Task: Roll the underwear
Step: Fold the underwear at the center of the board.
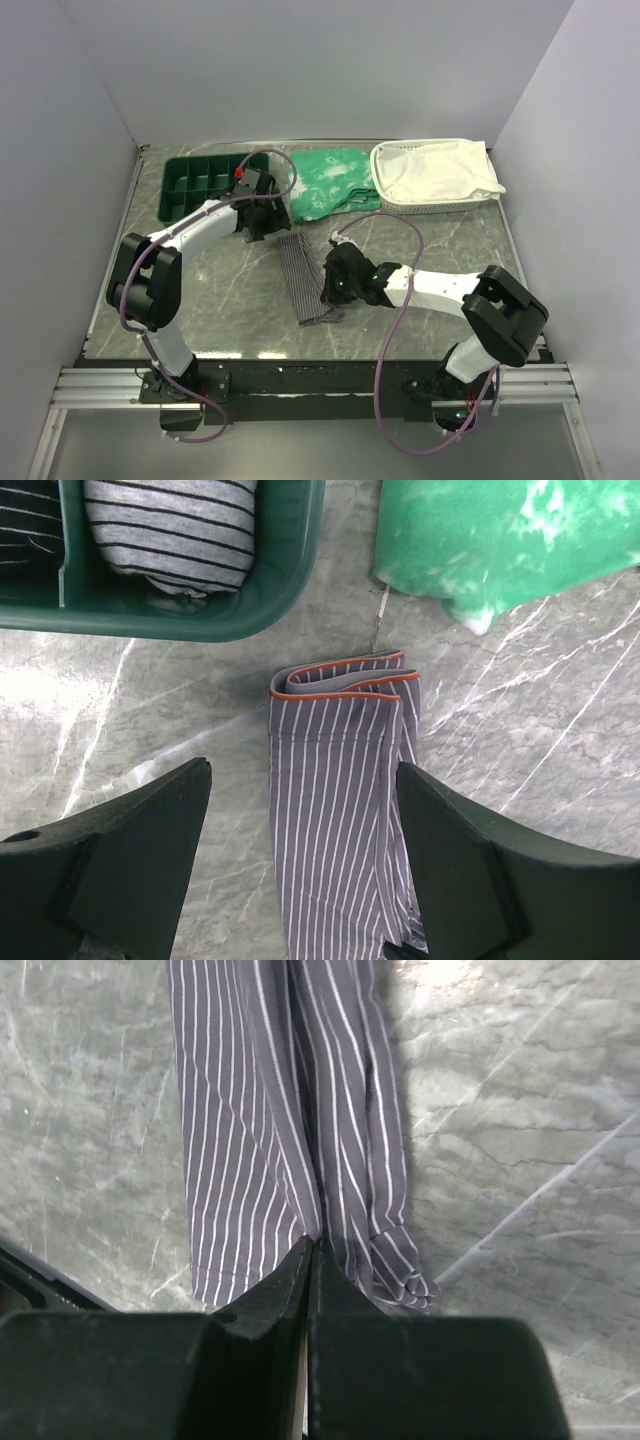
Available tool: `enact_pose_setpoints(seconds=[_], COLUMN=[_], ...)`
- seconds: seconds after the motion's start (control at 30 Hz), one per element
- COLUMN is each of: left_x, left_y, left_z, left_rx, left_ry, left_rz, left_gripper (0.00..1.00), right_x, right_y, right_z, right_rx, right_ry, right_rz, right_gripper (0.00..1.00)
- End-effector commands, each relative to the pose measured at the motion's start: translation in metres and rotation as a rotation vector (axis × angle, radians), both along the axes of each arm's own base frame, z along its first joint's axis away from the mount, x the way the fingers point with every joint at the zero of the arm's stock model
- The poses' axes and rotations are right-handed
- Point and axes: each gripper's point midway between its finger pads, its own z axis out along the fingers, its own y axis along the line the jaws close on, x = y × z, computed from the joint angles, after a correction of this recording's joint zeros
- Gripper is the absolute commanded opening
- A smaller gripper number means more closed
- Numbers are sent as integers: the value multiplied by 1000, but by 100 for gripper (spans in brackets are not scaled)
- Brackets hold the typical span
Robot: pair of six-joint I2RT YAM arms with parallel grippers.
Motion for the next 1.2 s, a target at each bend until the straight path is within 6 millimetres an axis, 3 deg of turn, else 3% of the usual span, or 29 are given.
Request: enact_pose_setpoints(seconds=[0.0,0.23,0.8,0.87,0.93,1.13,1.17], left_x=[3,2,-2,-2,-2,-5,-5], left_y=[1,2,7,7,7,1,1], left_z=[10,8,2,4,5,15,19], left_rx=[-7,1,17,18,18,-18,-23], left_ry=[-43,-38,-26,-32,-36,-80,-93], left_rz=[-11,-13,-9,-11,-16,-72,-76], left_gripper=[80,80,80,80,80,79,77], right_x=[16,22,6,9,13,30,32], right_y=[-1,-17,-45,-46,-45,-47,-49], right_z=[25,26,-29,-31,-25,12,17], right_rx=[36,12,-169,-184,-165,-111,-112], right_ry=[-92,-110,47,43,17,-110,-127], right_rz=[-54,-159,-273,-280,-283,-317,-325], right_gripper=[1,0,1,11,13,25,42])
